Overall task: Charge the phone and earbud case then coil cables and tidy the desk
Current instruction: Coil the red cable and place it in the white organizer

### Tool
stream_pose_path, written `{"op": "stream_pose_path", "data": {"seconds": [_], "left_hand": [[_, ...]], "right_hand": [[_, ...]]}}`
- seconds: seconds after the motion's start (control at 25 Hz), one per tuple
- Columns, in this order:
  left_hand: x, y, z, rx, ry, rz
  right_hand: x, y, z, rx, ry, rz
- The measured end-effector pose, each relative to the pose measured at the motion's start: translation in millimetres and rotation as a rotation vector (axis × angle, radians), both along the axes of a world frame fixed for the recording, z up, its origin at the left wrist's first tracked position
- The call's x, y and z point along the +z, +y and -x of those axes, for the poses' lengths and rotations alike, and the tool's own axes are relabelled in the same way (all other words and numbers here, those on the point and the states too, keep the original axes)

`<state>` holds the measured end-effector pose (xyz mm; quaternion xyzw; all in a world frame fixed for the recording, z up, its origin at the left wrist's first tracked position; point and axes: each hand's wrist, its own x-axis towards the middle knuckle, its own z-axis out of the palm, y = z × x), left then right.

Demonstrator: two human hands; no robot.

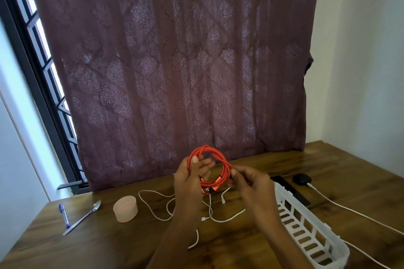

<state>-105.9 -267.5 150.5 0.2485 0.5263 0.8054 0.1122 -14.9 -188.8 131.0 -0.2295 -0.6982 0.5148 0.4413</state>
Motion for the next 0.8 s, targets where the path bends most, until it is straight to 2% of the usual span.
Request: {"op": "stream_pose_path", "data": {"seconds": [0.16,0.4,0.6,0.72,0.8], "left_hand": [[-3.2,2.1,-6.7,0.056,0.013,0.033],[-14.9,3.1,-22.9,0.010,0.035,0.111],[-22.2,6.6,-29.9,-0.126,-0.030,0.187],[-28.2,11.7,-40.5,-0.167,-0.027,0.241],[-30.3,16.2,-47.9,-0.222,-0.067,0.255]], "right_hand": [[-1.6,-15.8,1.9,0.178,0.097,0.337],[5.9,-12.3,-12.6,0.149,0.151,0.515],[-2.7,-5.9,-33.1,0.242,0.197,0.733],[-4.5,3.1,-48.6,0.353,0.287,0.854],[-6.5,8.3,-57.6,0.331,0.191,0.810]]}}
